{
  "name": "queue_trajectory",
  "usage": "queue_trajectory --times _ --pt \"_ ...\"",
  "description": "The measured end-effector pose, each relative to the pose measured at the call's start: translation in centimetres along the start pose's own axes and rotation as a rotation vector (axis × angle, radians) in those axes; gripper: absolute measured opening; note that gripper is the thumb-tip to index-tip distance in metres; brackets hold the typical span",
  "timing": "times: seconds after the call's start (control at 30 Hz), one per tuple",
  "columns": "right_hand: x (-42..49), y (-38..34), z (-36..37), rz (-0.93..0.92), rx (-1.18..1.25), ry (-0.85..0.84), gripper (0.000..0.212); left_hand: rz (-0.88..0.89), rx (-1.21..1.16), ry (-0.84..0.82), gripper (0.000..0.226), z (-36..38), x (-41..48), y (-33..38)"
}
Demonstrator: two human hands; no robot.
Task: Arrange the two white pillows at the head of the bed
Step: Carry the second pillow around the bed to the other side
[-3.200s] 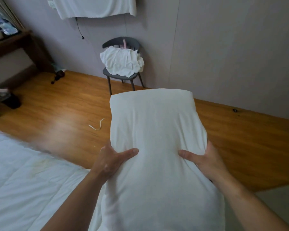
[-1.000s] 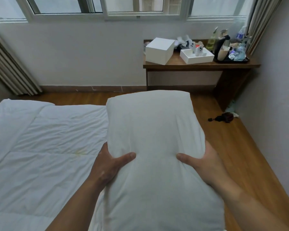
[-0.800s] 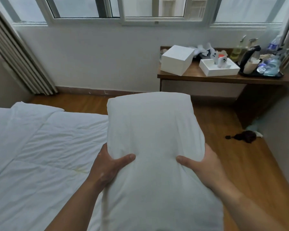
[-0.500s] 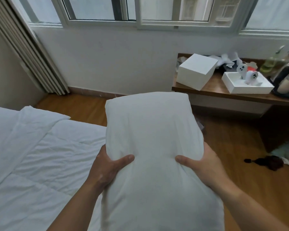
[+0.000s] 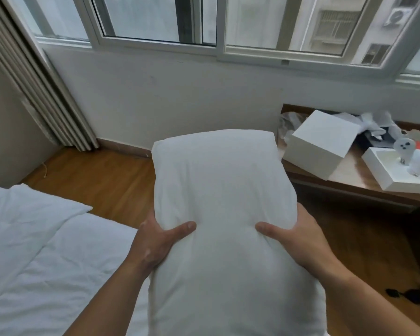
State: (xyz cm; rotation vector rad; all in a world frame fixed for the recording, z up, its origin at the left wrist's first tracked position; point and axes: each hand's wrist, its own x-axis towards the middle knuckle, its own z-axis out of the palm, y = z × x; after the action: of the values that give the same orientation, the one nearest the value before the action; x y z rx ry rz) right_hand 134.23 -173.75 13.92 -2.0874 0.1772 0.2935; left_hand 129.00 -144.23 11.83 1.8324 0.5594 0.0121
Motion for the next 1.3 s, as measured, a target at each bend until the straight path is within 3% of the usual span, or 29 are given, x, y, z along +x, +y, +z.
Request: queue_trajectory --times 0.3,0.53,0.73,1.03,1.3 --pt "16.1 -4.7 1.1 -0.055 -0.037 -0.081 0.098 -0.071 -0.053 0.097 0.12 1.6 12.9 3.7" --pt "31.4 -9.5 0.2 -0.176 -0.069 -0.236 0.083 -0.146 -0.115 0.268 0.108 5.1 21.9 8.1" --pt "41.1 -12.8 0.6 -0.259 -0.077 -0.373 0.082 -0.272 -0.106 0.402 0.121 7.1 27.2 10.5" --pt "49.2 -18.0 7.7 -0.294 -0.116 -0.565 0.075 -0.377 -0.142 0.57 0.122 4.1 32.5 10.2" --pt "53.6 -25.6 19.8 -0.358 -0.15 -0.651 0.073 -0.387 -0.217 0.689 0.123 -5.4 38.8 7.2"
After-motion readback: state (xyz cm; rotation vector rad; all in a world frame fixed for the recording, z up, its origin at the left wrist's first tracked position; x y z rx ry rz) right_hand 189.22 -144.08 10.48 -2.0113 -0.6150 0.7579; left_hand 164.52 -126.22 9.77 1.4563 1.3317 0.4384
